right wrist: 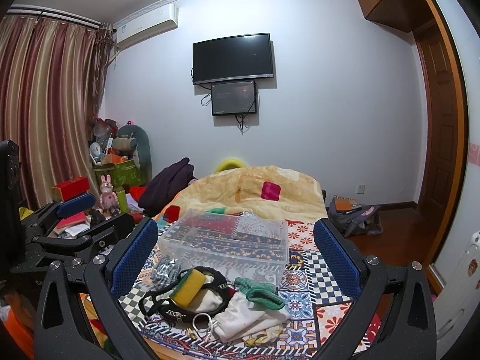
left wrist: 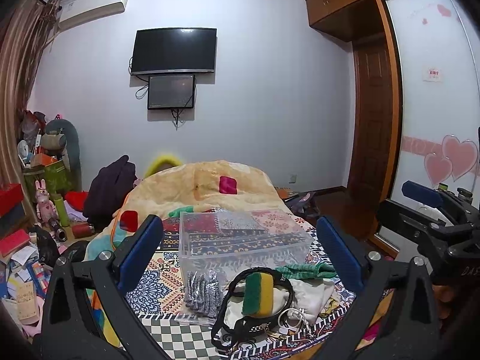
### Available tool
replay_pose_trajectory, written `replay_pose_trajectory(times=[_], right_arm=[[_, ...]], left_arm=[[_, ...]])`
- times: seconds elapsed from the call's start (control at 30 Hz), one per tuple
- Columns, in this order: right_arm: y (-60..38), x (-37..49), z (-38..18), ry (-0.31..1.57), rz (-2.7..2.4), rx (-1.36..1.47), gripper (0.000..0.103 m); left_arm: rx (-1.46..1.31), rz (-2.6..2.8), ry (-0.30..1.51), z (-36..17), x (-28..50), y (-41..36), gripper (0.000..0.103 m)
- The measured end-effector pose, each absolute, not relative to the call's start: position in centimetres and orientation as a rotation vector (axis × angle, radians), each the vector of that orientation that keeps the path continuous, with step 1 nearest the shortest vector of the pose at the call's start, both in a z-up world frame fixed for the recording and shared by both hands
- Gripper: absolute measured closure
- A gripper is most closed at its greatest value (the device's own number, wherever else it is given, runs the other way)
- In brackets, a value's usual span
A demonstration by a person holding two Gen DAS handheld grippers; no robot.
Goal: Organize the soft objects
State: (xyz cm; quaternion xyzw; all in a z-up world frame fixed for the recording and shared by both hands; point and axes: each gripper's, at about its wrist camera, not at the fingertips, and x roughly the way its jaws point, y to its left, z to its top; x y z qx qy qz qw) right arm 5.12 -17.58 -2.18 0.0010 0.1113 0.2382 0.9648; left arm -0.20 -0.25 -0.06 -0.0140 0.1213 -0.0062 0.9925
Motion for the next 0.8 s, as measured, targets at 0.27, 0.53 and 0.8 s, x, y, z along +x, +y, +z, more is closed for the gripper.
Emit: replay_pose_trajectory(times=[0.27, 0.53, 0.8], right_arm=[[-17.56, 5.07, -2.05, 0.224, 0.488, 0.004, 0.000], [-17.56, 5.05, -1.95, 0.223, 0.489, 0.005, 0.000], [-17.48, 4.95, -1.87, 0.221, 0.492, 0.006, 0.000]], left_arm=[[-0.030, -0.010, 0.241, 0.14, -0.31, -0.11, 0.000], [-0.028, -0.006, 0.237, 0.23, -0.37, -0.21, 0.000], [-0.023, -0.007, 0.234, 0.05, -0.40, -0.44, 0.000]])
